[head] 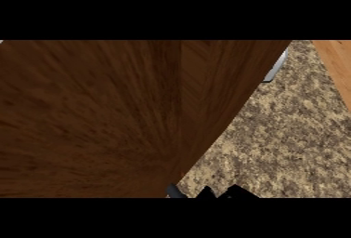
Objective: Pick up the wine, place it into the cabinet and close the cabinet
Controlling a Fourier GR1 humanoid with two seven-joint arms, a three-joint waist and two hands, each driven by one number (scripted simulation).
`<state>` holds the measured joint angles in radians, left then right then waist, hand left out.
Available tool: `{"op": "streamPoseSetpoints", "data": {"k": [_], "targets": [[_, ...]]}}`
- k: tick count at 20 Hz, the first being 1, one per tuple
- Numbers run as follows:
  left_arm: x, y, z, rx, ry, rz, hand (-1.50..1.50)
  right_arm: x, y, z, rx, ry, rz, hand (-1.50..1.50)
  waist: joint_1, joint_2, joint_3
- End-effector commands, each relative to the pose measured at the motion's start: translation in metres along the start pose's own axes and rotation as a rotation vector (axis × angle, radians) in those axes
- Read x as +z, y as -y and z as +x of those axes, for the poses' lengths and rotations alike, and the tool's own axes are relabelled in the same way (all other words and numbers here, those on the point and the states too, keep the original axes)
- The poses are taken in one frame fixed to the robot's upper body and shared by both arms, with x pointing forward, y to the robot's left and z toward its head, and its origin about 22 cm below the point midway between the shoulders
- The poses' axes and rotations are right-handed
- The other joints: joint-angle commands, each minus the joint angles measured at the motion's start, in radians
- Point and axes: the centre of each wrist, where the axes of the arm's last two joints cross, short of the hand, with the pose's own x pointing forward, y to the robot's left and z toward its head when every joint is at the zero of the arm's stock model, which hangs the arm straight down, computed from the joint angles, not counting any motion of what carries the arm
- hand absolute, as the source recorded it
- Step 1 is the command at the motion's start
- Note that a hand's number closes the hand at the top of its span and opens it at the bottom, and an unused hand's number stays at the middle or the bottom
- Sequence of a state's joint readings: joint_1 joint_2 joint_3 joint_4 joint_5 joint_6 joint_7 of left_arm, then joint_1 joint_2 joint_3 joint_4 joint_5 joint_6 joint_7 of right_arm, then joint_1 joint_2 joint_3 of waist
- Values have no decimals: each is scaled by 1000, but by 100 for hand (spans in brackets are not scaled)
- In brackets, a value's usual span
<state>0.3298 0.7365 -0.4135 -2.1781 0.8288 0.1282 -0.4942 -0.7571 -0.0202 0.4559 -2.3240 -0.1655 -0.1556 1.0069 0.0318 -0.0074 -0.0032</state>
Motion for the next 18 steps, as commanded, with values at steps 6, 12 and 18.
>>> {"op": "streamPoseSetpoints", "data": {"k": [6,12,18], "targets": [[3,-65,35,-8,15,-41,150,-82,-43,-9,84,-17,-2,150,11,6,-1],[3,-85,51,10,-8,-75,150,-138,-41,-27,149,-20,-123,150,18,12,0],[-4,-92,68,5,21,-65,150,-190,-6,-46,115,-71,-237,150,35,20,1]]}}
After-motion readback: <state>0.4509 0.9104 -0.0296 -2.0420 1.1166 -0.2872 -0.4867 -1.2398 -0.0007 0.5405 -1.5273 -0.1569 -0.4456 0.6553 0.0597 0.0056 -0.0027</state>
